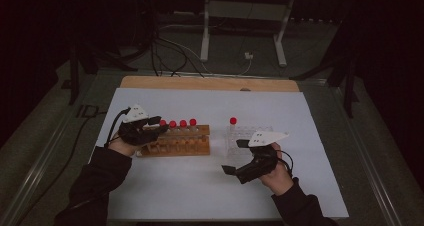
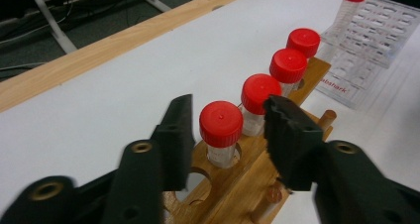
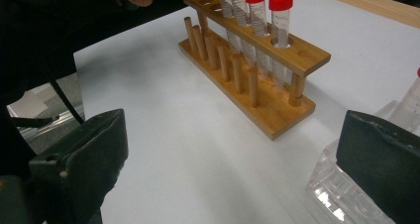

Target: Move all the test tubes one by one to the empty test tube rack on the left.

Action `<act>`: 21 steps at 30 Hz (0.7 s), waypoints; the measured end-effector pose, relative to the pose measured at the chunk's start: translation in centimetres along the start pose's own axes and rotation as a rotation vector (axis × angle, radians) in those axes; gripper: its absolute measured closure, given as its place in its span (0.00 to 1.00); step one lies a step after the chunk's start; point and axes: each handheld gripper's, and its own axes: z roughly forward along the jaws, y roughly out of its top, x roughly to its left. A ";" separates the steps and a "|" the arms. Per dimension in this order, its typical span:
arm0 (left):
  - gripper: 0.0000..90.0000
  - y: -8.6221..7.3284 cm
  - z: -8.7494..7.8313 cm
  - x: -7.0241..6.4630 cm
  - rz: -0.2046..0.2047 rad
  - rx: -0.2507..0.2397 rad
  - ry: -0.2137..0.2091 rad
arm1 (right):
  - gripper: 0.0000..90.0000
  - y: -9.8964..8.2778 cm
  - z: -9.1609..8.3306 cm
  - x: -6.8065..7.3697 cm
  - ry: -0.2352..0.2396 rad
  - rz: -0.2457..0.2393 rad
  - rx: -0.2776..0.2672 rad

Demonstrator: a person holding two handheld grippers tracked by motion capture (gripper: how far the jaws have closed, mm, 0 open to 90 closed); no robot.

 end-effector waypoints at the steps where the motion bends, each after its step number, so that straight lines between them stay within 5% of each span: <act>1: 0.53 0.1 -0.3 0.0 -0.001 -0.005 -0.005 | 0.00 0.0 0.0 0.0 0.002 0.000 -0.002; 7: 0.27 0.5 -2.1 -0.5 -0.024 -0.050 -0.034 | 0.00 0.3 -0.1 0.1 0.003 -0.012 -0.006; 12: 0.10 0.5 -3.7 -1.2 -0.051 -0.091 -0.102 | 0.00 0.7 -0.4 0.1 0.001 -0.022 -0.013; 21: 0.03 -1.0 -5.1 -3.2 -0.050 -0.123 -0.168 | 0.00 1.5 -1.2 -0.1 -0.019 -0.039 -0.050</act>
